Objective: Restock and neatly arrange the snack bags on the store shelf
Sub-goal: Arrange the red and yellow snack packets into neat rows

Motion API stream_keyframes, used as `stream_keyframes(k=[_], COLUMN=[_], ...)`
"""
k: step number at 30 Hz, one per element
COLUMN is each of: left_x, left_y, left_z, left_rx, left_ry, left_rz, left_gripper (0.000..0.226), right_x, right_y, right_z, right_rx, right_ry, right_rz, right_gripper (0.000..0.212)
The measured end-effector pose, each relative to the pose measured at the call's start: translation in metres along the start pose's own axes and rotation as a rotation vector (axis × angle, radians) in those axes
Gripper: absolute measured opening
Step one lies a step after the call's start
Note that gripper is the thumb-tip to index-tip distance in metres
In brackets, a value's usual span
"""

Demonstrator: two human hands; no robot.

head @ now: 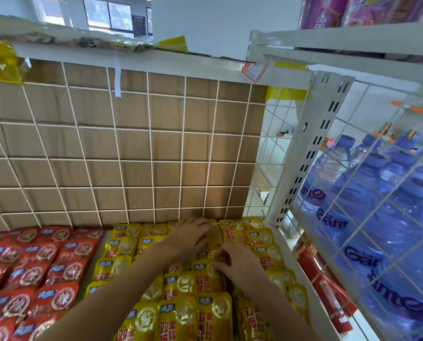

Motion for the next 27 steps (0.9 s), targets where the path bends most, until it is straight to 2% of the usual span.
stream_keyframes(k=[2, 4, 8, 13, 18, 23, 27], left_x=[-0.012, -0.01, -0.004, 0.004, -0.001, 0.004, 0.012], left_y=[-0.001, -0.001, 0.004, 0.012, 0.014, 0.014, 0.021], left_z=[-0.002, 0.0, 0.005, 0.006, 0.014, 0.021, 0.021], left_rx=[0.0, 0.027, 0.089, 0.067, 0.06, 0.083, 0.026], left_ry=[-0.031, -0.06, 0.027, 0.069, 0.024, -0.008, -0.016], left_rz=[0.059, 0.0, -0.091, -0.19, -0.175, -0.221, -0.271], left_gripper=[0.032, 0.024, 0.029, 0.03, 0.027, 0.031, 0.03], right_x=[0.0, -0.001, -0.004, -0.004, -0.004, -0.006, -0.003], right_y=[0.0, 0.001, 0.002, 0.001, -0.001, -0.002, -0.002], right_z=[0.001, 0.0, 0.0, 0.001, 0.002, 0.004, 0.007], right_rx=[0.002, -0.003, -0.02, -0.023, -0.032, -0.016, 0.013], right_ry=[0.031, 0.045, 0.057, 0.078, 0.08, 0.062, 0.072], right_rz=[-0.001, 0.005, 0.034, 0.039, 0.043, 0.052, 0.022], right_gripper=[0.021, 0.018, 0.014, 0.014, 0.014, 0.016, 0.017])
Point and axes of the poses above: each hand's wrist, its own y-axis towards the middle knuckle, its own x-axis out of the palm, z = x × y, the point moved 10 cm from there along y, towards the middle knuckle, and after that the axes turned 4 degrees about x, right-handed, at the moved point
